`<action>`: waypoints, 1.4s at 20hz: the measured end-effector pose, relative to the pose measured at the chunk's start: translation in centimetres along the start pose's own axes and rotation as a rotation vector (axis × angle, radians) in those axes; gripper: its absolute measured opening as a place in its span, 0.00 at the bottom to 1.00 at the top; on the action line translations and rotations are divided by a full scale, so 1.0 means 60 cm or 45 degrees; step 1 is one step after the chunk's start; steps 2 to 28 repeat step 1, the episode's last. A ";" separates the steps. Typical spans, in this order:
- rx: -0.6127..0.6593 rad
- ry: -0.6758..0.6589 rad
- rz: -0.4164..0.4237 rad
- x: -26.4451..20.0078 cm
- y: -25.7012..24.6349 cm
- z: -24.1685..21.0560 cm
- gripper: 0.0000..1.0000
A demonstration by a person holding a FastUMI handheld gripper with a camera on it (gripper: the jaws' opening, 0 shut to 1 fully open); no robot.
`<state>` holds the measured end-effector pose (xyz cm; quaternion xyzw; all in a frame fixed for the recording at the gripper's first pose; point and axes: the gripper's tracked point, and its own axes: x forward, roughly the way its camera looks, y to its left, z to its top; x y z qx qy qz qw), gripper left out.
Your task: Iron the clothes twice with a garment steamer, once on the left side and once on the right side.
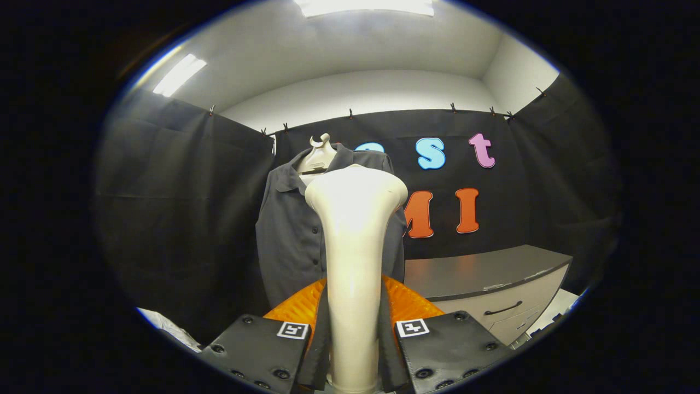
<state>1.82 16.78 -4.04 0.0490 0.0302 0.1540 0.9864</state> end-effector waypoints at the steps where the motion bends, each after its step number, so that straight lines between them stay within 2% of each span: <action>1: -0.002 -0.002 -0.004 0.001 -0.001 0.001 0.44; 28: -0.002 -0.002 -0.004 0.001 -0.001 0.001 0.44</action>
